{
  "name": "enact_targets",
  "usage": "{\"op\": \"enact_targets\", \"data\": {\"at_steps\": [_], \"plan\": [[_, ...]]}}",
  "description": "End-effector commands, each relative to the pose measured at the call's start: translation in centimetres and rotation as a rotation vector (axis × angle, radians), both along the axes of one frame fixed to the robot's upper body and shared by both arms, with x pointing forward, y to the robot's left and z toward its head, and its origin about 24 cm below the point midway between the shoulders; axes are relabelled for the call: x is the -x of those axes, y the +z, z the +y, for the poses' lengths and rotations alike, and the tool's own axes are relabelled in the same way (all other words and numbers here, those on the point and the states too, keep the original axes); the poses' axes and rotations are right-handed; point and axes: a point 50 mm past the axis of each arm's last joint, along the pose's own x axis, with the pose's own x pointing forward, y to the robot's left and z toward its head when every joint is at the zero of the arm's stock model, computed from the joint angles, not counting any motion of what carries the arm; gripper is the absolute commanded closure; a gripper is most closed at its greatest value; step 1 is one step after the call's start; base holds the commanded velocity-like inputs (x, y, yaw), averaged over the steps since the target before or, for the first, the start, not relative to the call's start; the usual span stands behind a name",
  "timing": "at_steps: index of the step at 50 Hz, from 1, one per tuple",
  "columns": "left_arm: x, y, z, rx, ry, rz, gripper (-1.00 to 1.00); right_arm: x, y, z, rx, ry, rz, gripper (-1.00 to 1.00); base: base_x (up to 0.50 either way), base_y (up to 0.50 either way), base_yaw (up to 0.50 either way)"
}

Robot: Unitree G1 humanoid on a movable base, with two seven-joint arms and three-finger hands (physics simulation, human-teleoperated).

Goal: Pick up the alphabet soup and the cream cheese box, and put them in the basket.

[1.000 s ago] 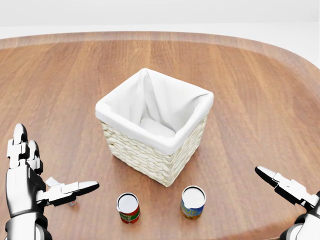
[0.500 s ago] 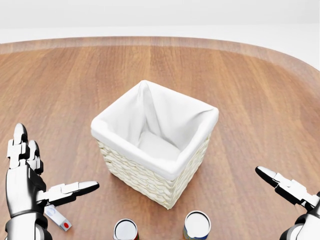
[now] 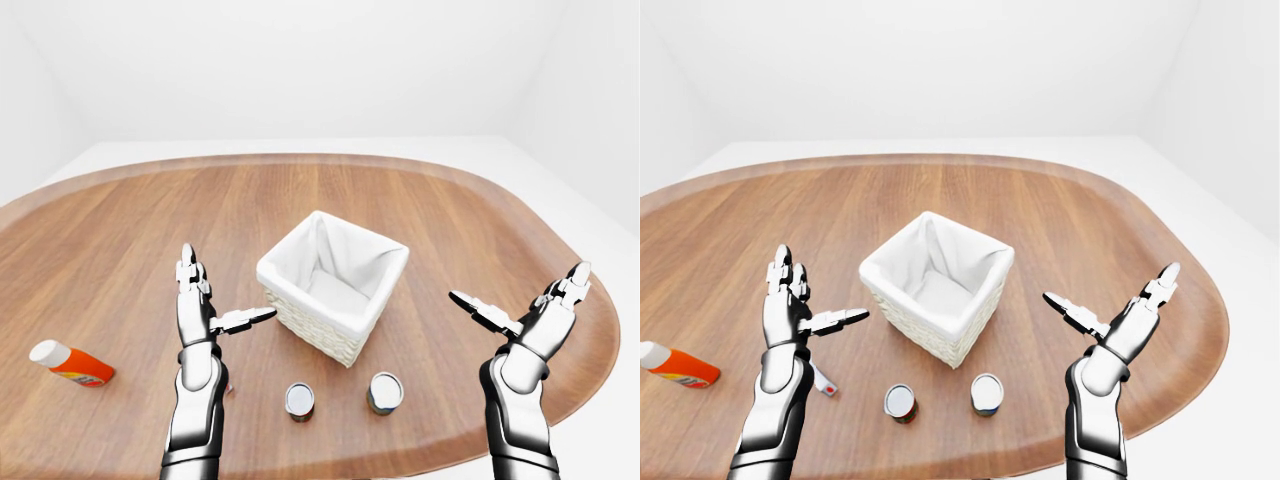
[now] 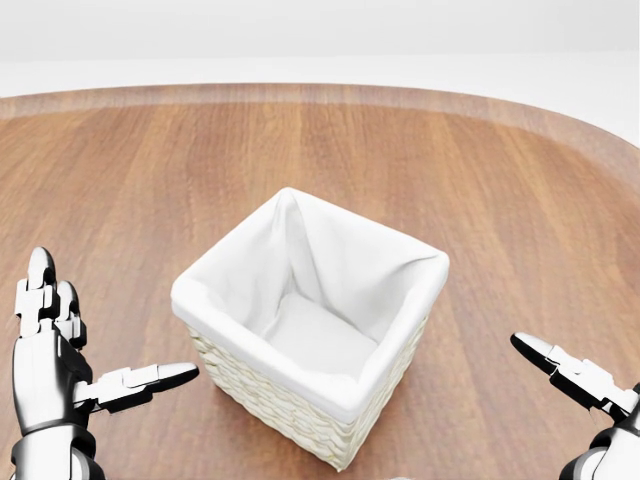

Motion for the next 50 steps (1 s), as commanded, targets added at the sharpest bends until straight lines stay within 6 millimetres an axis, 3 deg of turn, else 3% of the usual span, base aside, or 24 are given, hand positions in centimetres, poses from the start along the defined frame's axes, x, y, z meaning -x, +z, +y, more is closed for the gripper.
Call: {"op": "enact_targets", "data": {"at_steps": [1, 32, 50], "plan": [[0.0, 0.0, 0.0, 0.0, 0.001, 0.001, -1.0, 0.0, 0.1, 0.0, -0.002, 0.0, -0.004, -1.0, 0.19, 0.0, 0.0], [0.1, 0.0, 0.0, 0.001, 0.0, -0.004, -1.0, 0.0, -0.1, -0.1, -0.008, -0.002, 0.002, -1.0, 0.16, 0.01, 0.0], [1.1, 1.3, 0.2, -0.13, 0.098, 0.025, -1.0, 0.0, -0.1, -0.1, -0.011, -0.001, 0.001, -1.0, 0.0, 0.0, 0.0]]}}
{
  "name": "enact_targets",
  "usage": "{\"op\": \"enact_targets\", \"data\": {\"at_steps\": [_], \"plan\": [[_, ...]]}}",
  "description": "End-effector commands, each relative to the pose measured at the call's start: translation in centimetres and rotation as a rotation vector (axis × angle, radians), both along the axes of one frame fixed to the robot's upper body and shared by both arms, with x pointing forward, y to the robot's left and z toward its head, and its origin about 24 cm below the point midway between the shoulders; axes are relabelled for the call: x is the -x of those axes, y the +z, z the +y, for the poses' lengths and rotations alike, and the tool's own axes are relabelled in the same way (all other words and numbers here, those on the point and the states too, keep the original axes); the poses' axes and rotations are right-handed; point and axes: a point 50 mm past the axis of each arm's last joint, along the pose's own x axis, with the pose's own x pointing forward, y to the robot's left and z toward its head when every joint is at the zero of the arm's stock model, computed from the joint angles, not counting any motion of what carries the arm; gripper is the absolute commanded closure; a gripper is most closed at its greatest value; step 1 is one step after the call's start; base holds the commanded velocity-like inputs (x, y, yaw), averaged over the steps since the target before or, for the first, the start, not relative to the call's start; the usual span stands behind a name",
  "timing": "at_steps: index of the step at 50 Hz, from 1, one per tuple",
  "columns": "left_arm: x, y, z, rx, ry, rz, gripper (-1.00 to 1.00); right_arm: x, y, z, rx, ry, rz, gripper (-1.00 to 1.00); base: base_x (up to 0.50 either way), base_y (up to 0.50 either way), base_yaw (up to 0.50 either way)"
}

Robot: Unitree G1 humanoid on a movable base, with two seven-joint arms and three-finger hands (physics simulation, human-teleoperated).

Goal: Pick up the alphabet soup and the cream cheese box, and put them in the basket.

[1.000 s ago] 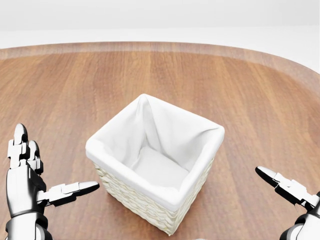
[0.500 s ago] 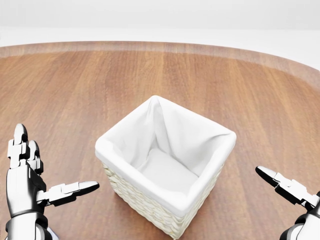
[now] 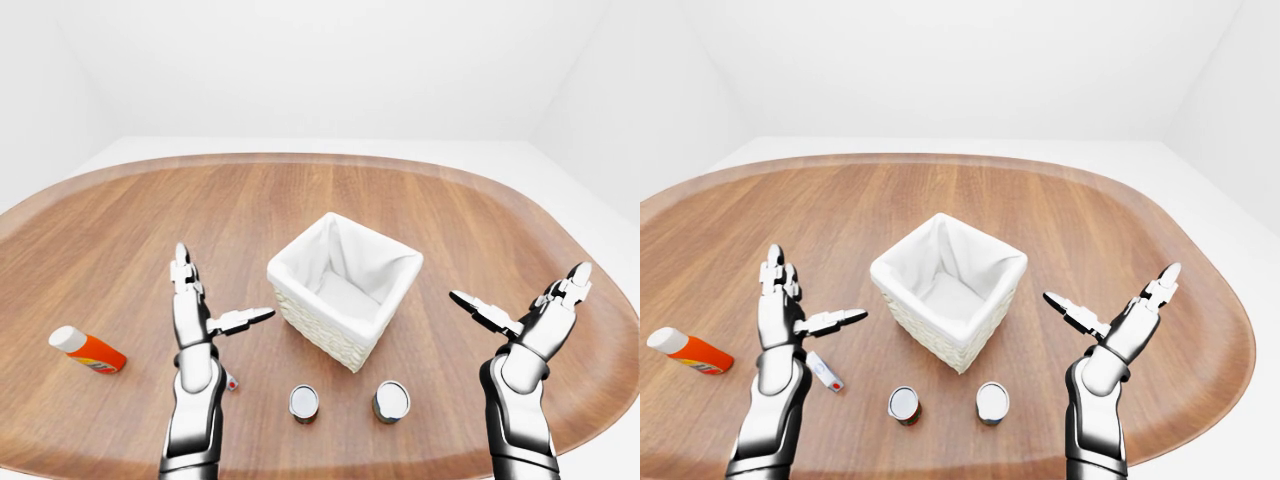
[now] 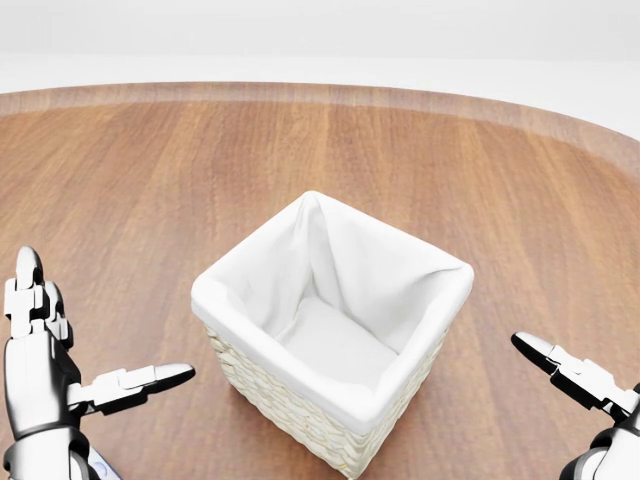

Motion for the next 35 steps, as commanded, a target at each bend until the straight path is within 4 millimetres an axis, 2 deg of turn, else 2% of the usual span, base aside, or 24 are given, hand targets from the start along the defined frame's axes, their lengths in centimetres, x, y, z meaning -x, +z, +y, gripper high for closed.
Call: {"op": "enact_targets", "data": {"at_steps": [1, 3, 9, 15, 21, 35], "plan": [[0.7, 0.6, 0.2, -0.061, 0.05, 0.025, -1.0, -0.1, -0.1, 0.0, -0.003, 0.001, 0.003, -1.0, 0.0, 0.0, 0.0], [0.8, 0.6, 0.4, -0.099, 0.075, 0.038, -1.0, -0.1, 0.0, 0.0, -0.002, 0.001, 0.001, -1.0, 0.0, 0.0, 0.0], [1.5, 3.4, 0.7, -0.289, 0.122, -0.034, -1.0, -0.2, -0.2, 0.0, -0.006, 0.003, 0.008, -1.0, 0.0, 0.0, 0.0], [1.2, 5.5, 1.7, -0.346, 0.171, -0.108, -1.0, -0.2, -0.1, -0.1, -0.008, 0.002, 0.003, -1.0, 0.0, 0.0, 0.0], [1.7, 7.3, 1.4, -0.546, 0.223, -0.158, -1.0, -0.2, 0.0, -0.1, -0.005, 0.001, 0.001, -1.0, 0.0, 0.0, 0.0], [1.9, 9.0, 0.2, -0.974, 0.25, -0.13, -1.0, -0.1, 0.1, -0.1, -0.003, 0.001, -0.003, -1.0, 0.0, 0.0, 0.0]]}}
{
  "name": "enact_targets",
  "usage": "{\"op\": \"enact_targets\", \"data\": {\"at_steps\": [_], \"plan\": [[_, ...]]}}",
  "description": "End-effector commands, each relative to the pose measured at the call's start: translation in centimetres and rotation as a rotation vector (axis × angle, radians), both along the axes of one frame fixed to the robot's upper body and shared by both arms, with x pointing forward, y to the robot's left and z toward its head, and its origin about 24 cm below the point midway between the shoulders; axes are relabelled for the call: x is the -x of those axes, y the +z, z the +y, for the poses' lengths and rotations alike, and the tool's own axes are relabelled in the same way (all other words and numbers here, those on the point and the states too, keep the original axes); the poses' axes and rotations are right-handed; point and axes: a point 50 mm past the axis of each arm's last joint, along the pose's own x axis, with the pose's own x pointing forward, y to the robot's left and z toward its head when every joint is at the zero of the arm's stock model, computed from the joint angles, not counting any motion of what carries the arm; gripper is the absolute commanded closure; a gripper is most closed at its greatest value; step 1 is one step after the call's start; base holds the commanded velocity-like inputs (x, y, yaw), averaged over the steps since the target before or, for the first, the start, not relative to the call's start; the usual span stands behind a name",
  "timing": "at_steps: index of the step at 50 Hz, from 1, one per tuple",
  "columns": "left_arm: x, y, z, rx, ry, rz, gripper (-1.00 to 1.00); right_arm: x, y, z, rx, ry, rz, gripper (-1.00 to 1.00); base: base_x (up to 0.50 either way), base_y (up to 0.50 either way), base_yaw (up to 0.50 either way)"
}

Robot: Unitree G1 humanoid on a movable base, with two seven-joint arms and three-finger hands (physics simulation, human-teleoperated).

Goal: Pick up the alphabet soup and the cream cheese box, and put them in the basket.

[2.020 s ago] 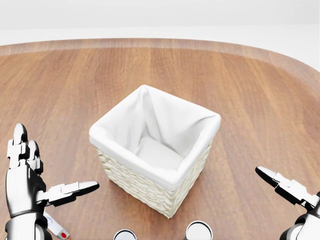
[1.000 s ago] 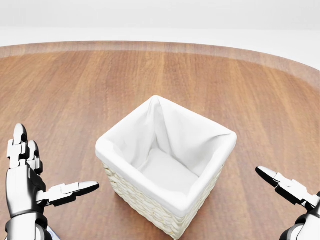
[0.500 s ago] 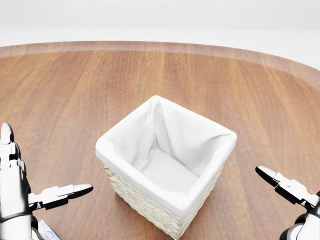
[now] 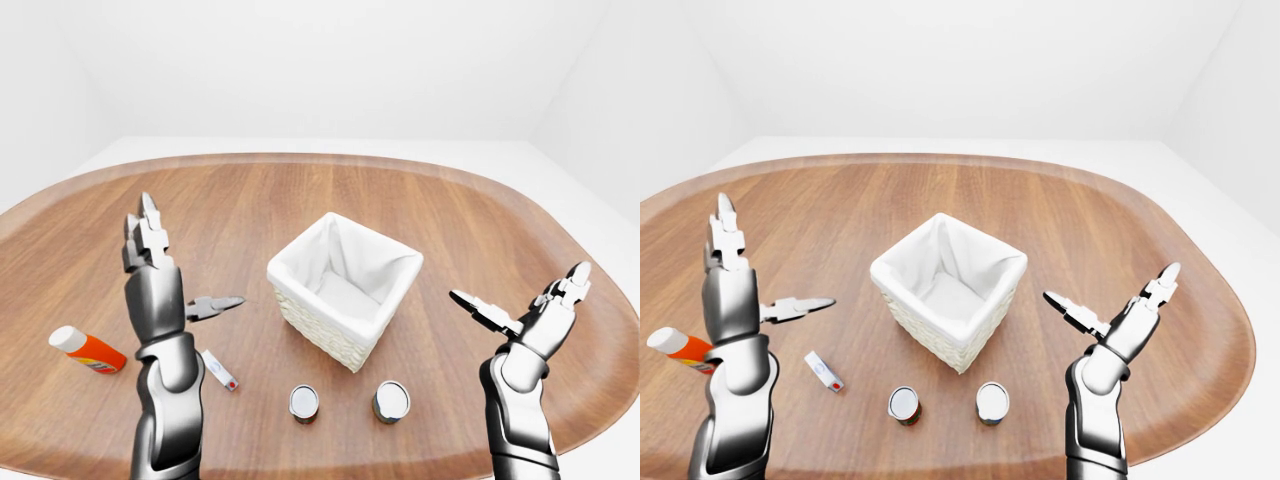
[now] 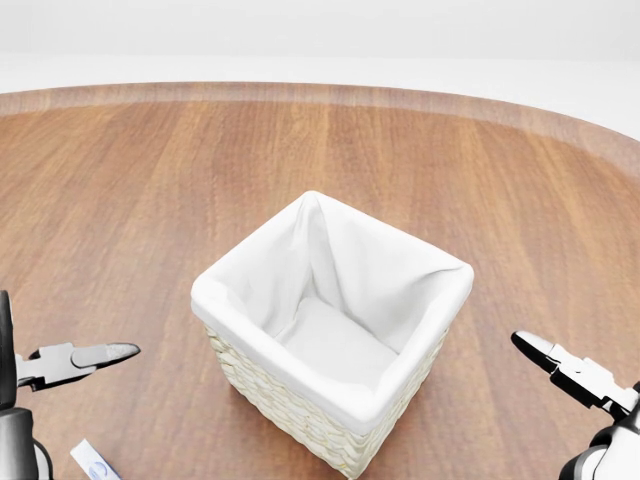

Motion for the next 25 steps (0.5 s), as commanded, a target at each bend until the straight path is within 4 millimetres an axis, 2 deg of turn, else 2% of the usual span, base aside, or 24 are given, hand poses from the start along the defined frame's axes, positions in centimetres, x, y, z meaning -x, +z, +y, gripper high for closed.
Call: {"op": "enact_targets", "data": {"at_steps": [1, 6, 7, 16, 18, 25], "plan": [[0.4, 1.7, -0.7, -0.321, 0.078, 0.012, -1.0, 0.1, 0.1, 0.0, 0.001, -0.001, -0.004, -1.0, 0.0, 0.0, 0.0], [0.6, 1.6, -1.1, -0.47, 0.128, 0.046, -1.0, 0.1, 0.1, 0.0, 0.001, -0.002, -0.004, -1.0, 0.0, 0.0, 0.0], [0.6, 1.5, -1.2, -0.545, 0.158, 0.05, -1.0, 0.1, 0.2, 0.0, 0.003, -0.002, -0.01, -1.0, 0.0, 0.0, 0.0], [0.5, 1.9, -1.2, -0.712, 0.248, 0.059, -1.0, 0.1, 0.2, 0.0, 0.007, -0.001, -0.007, -1.0, 0.0, 0.0, 0.0], [0.5, 1.3, -1.3, -0.786, 0.264, 0.097, -1.0, 0.1, 0.1, 0.1, 0.007, 0.0, -0.004, -1.0, 0.0, 0.0, 0.0], [0.1, 0.4, -1.1, -0.866, 0.299, 0.127, -1.0, 0.1, 0.1, 0.0, 0.01, -0.002, 0.0, -1.0, 0.0, 0.0, 0.0]]}}
